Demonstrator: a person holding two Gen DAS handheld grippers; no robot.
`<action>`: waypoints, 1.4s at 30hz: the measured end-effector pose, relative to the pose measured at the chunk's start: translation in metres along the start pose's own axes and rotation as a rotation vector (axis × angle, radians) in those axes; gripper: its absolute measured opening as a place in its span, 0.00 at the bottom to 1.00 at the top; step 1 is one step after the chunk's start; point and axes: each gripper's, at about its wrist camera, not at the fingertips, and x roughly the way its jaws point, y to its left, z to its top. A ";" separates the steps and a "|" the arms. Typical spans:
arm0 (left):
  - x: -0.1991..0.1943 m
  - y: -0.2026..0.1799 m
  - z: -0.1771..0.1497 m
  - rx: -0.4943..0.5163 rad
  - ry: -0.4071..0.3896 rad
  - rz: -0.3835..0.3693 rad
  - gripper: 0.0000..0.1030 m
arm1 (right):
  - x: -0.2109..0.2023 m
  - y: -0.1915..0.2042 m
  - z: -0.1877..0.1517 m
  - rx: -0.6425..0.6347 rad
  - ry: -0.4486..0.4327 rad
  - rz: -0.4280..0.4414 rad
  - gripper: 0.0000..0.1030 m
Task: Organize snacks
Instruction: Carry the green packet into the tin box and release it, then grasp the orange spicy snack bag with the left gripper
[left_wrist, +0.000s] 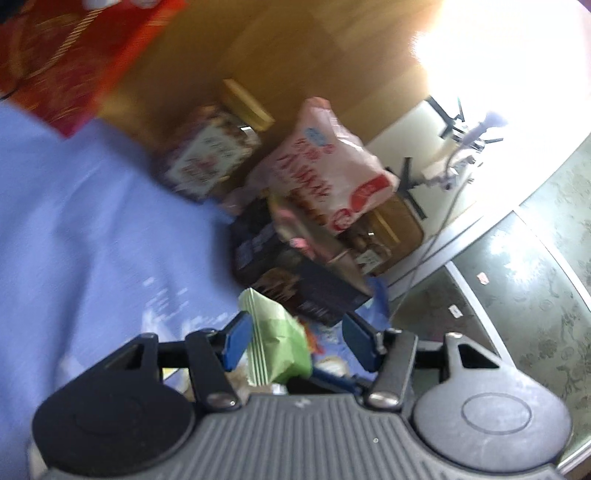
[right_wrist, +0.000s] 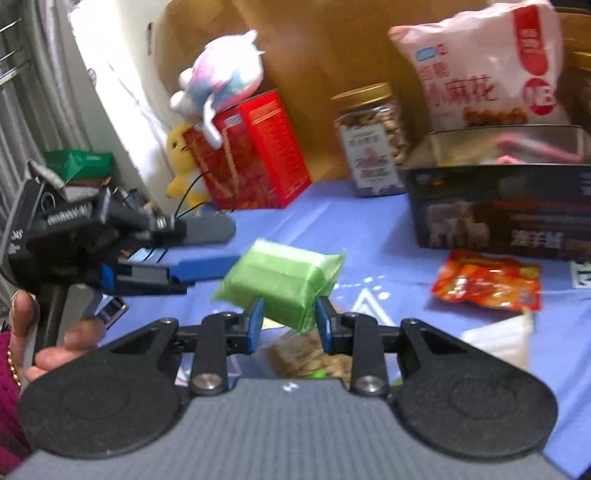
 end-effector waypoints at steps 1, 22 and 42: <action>0.007 -0.005 0.005 0.012 0.001 -0.010 0.53 | -0.002 -0.005 0.002 0.013 -0.011 -0.006 0.33; 0.146 -0.034 0.075 0.127 0.055 0.025 0.53 | -0.005 -0.095 0.075 0.029 -0.221 -0.210 0.34; 0.123 -0.013 0.017 0.093 0.174 0.019 0.58 | -0.066 -0.154 -0.005 0.513 -0.214 -0.174 0.41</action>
